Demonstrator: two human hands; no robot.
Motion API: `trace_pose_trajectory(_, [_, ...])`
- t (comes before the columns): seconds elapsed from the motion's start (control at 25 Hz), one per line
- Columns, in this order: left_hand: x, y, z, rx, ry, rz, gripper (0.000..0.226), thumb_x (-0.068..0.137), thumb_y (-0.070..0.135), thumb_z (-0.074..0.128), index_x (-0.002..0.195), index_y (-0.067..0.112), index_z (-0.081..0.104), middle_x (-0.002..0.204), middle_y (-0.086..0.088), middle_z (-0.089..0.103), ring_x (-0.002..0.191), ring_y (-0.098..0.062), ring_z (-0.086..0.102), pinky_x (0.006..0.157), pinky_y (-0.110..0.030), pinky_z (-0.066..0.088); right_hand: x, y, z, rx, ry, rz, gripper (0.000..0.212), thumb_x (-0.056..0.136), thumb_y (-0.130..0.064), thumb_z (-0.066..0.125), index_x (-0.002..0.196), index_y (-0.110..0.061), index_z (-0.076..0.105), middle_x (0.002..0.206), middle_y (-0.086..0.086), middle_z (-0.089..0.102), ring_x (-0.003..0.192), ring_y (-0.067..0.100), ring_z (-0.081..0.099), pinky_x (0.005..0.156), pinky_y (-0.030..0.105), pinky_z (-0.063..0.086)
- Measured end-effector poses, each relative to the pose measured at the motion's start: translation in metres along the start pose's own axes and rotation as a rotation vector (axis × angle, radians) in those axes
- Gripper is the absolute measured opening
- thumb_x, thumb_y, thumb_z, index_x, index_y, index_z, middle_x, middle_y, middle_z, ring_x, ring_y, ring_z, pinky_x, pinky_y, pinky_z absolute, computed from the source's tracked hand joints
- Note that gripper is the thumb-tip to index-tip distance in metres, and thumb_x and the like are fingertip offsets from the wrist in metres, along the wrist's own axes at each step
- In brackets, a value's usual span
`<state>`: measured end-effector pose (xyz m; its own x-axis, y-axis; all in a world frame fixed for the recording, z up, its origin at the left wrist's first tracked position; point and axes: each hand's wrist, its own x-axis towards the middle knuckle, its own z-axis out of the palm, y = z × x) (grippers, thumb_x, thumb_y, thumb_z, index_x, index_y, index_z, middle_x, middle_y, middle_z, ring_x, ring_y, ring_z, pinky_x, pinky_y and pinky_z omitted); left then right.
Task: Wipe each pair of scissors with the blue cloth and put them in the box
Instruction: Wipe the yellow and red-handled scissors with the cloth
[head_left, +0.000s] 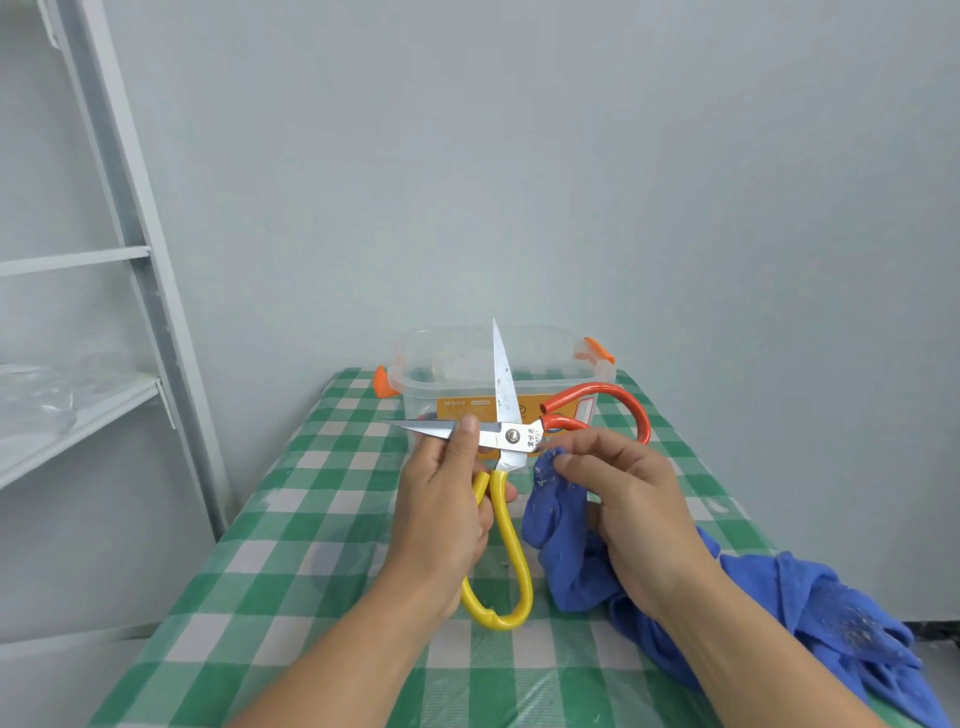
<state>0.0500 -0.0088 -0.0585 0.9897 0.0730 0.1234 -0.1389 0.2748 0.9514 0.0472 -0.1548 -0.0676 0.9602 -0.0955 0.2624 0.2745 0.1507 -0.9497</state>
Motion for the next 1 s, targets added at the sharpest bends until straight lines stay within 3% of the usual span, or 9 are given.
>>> trace_pose_trajectory(0.16, [-0.002, 0.002, 0.003, -0.038, -0.010, 0.054, 0.027, 0.104, 0.031, 0.048, 0.086, 0.012, 0.054, 0.063, -0.010, 0.060, 0.032, -0.006, 0.040, 0.032, -0.014, 0.029, -0.004, -0.002, 0.003, -0.266, -0.009, -0.320, 0.024, 0.089, 0.008, 0.066, 0.085, -0.015, 0.074, 0.084, -0.001, 0.076, 0.084, 0.015, 0.070, 0.079, 0.026, 0.054])
trace_pose_trajectory(0.28, [-0.001, -0.002, 0.002, -0.016, -0.029, 0.097, 0.025, 0.104, 0.031, 0.048, 0.085, 0.017, 0.057, 0.059, -0.002, 0.055, 0.037, -0.008, 0.039, 0.035, -0.015, 0.031, -0.004, 0.001, 0.005, -0.359, 0.007, -0.328, 0.024, 0.084, 0.004, 0.074, 0.080, -0.020, 0.071, 0.077, -0.008, 0.072, 0.073, 0.004, 0.063, 0.073, 0.019, 0.050])
trace_pose_trajectory(0.4, [0.001, -0.008, -0.001, 0.111, -0.055, 0.145, 0.033, 0.102, 0.040, 0.048, 0.076, 0.033, 0.067, 0.068, -0.005, 0.056, 0.049, -0.014, 0.043, 0.043, -0.019, 0.032, -0.004, 0.011, 0.005, -0.470, 0.093, -0.345, 0.023, 0.084, -0.007, 0.077, 0.076, -0.026, 0.066, 0.074, -0.014, 0.068, 0.070, 0.008, 0.060, 0.069, 0.024, 0.049])
trace_pose_trajectory(0.56, [0.000, -0.006, 0.002, 0.098, -0.094, 0.139, 0.047, 0.104, 0.033, 0.046, 0.062, 0.041, 0.064, 0.050, 0.012, 0.045, 0.041, -0.005, 0.035, 0.041, -0.014, 0.030, -0.003, 0.017, 0.007, -0.658, 0.176, -0.454, 0.023, 0.083, -0.023, 0.080, 0.076, -0.034, 0.061, 0.077, -0.017, 0.064, 0.067, 0.011, 0.056, 0.063, 0.031, 0.047])
trace_pose_trajectory(0.64, [0.002, -0.009, 0.003, 0.092, -0.108, 0.140, 0.042, 0.104, 0.034, 0.047, 0.067, 0.040, 0.067, 0.052, 0.012, 0.049, 0.046, -0.006, 0.041, 0.048, -0.016, 0.036, -0.002, 0.016, 0.007, -0.688, 0.186, -0.493, 0.025, 0.081, -0.028, 0.081, 0.075, -0.036, 0.059, 0.079, -0.016, 0.063, 0.068, 0.010, 0.056, 0.061, 0.031, 0.047])
trace_pose_trajectory(0.76, [0.005, -0.015, 0.003, 0.074, -0.138, 0.149, 0.025, 0.103, 0.037, 0.049, 0.093, 0.034, 0.071, 0.076, 0.010, 0.067, 0.069, -0.009, 0.057, 0.072, -0.026, 0.045, -0.002, 0.015, 0.009, -0.695, 0.191, -0.493, 0.024, 0.078, -0.030, 0.083, 0.074, -0.031, 0.060, 0.076, -0.013, 0.062, 0.067, 0.012, 0.057, 0.059, 0.031, 0.048])
trace_pose_trajectory(0.92, [0.001, -0.009, 0.000, 0.065, -0.132, 0.120, 0.026, 0.104, 0.029, 0.048, 0.083, 0.019, 0.060, 0.055, 0.014, 0.053, 0.040, -0.002, 0.040, 0.041, -0.010, 0.032, -0.001, 0.009, 0.004, -0.623, 0.114, -0.377, 0.025, 0.078, -0.019, 0.085, 0.070, -0.028, 0.064, 0.070, -0.016, 0.065, 0.068, 0.008, 0.059, 0.064, 0.021, 0.046])
trace_pose_trajectory(1.0, [-0.001, -0.002, -0.004, 0.051, -0.108, 0.121, 0.021, 0.104, 0.026, 0.048, 0.088, 0.017, 0.058, 0.074, -0.002, 0.060, 0.036, -0.002, 0.038, 0.035, -0.010, 0.030, 0.000, 0.005, -0.003, -0.584, 0.105, -0.300, 0.024, 0.078, -0.015, 0.084, 0.065, -0.023, 0.065, 0.063, -0.011, 0.065, 0.061, 0.004, 0.056, 0.062, 0.022, 0.045])
